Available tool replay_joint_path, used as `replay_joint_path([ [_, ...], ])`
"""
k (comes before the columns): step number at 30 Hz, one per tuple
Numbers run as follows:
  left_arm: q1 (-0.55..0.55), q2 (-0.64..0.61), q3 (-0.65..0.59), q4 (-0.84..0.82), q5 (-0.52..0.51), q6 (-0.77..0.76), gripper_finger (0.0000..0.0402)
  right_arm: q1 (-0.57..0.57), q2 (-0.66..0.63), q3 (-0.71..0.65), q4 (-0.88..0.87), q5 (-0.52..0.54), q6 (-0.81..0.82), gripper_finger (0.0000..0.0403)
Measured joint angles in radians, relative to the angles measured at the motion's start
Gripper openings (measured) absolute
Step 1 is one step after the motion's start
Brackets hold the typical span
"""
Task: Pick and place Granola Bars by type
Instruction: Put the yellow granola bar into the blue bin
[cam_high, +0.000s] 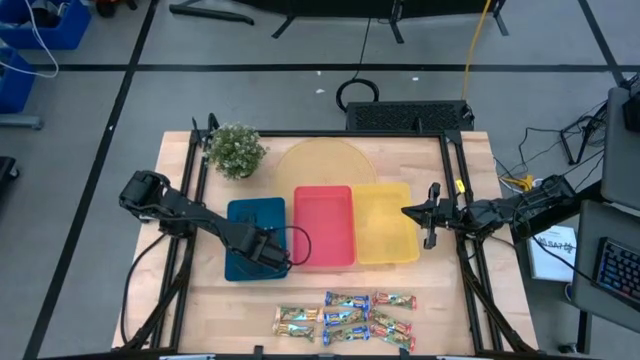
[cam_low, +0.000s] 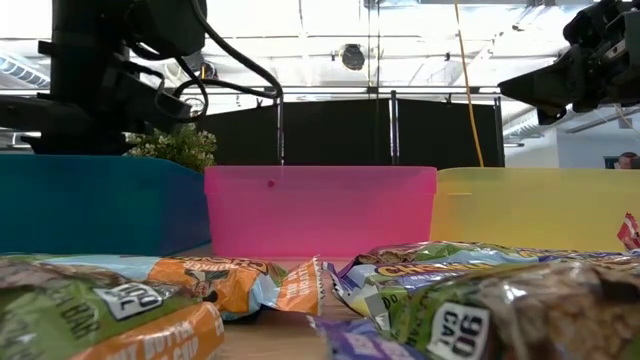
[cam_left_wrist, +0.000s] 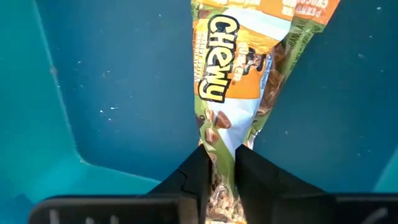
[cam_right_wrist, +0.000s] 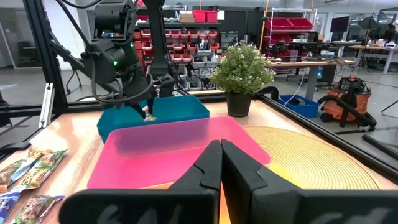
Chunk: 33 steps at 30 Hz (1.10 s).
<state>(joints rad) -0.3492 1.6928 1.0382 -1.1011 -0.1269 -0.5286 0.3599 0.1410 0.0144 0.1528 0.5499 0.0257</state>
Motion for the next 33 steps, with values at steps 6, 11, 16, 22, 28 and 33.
replay_joint_path([
  [6,0.015,0.000,0.001,-0.005,-0.004,-0.008,0.0165,0.000,0.000,0.000,0.000,0.000,-0.010,0.0000],
  [11,0.030,-0.002,0.001,-0.050,-0.019,-0.039,0.0223,0.000,0.000,0.000,0.000,0.000,-0.011,0.0000],
  [16,0.032,-0.012,0.044,-0.190,-0.014,-0.091,0.0248,0.000,0.000,0.000,0.000,0.000,-0.011,0.0000],
  [22,0.019,-0.023,0.211,-0.283,-0.032,-0.098,0.0250,0.000,0.000,0.000,0.000,0.000,-0.020,0.0000],
  [28,-0.024,-0.024,0.387,-0.197,-0.034,-0.181,0.0250,0.000,0.000,0.000,0.000,0.000,-0.012,0.0000],
  [33,-0.109,-0.015,0.421,0.063,-0.053,-0.215,0.0232,0.000,0.000,0.000,0.000,0.000,-0.012,0.0000],
])
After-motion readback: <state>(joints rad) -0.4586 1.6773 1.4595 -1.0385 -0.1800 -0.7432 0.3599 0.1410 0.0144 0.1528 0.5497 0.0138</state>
